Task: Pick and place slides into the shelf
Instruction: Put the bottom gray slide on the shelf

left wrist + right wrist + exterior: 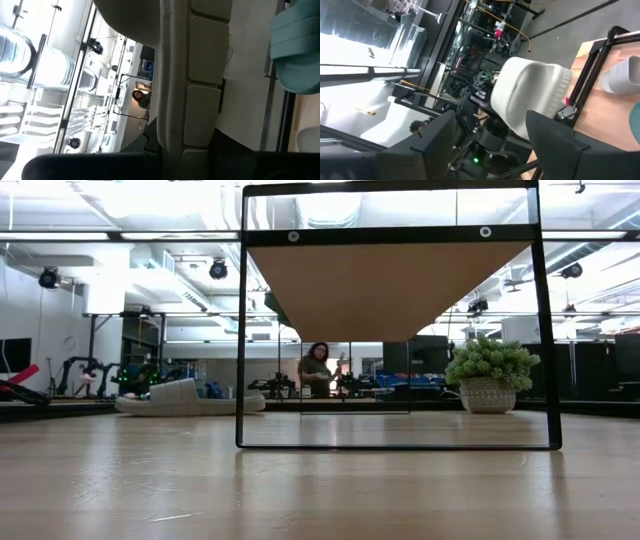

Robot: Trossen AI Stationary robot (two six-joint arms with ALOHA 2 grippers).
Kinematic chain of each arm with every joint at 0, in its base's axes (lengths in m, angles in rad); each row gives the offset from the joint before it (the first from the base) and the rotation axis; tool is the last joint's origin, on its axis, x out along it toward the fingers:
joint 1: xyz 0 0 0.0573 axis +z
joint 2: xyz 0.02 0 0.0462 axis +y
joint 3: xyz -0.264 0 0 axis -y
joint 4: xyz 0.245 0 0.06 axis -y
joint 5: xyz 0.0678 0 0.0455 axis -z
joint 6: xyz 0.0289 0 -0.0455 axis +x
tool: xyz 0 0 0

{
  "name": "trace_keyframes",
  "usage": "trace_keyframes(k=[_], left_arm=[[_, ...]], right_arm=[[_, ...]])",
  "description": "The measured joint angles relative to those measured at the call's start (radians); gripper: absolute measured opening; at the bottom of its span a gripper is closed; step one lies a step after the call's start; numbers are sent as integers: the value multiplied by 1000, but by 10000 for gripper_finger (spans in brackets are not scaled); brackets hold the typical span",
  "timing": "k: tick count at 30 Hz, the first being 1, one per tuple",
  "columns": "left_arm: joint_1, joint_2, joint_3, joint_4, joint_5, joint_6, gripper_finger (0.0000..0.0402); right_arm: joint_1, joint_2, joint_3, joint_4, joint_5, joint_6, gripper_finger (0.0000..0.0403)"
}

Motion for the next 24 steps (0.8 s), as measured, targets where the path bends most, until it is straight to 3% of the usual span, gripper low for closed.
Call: trace_keyframes(k=[12,20,24], left_arm=[[1,56,1,0,1,4,38],[2,44,-1,19,-2,156,38],[2,29,-1,19,-2,164,38]], right_arm=[[-2,9,-2,-59,-100,229,233],[-8,59,3,-61,-105,310,233],[-15,112,36,-64,-165,309,232]])
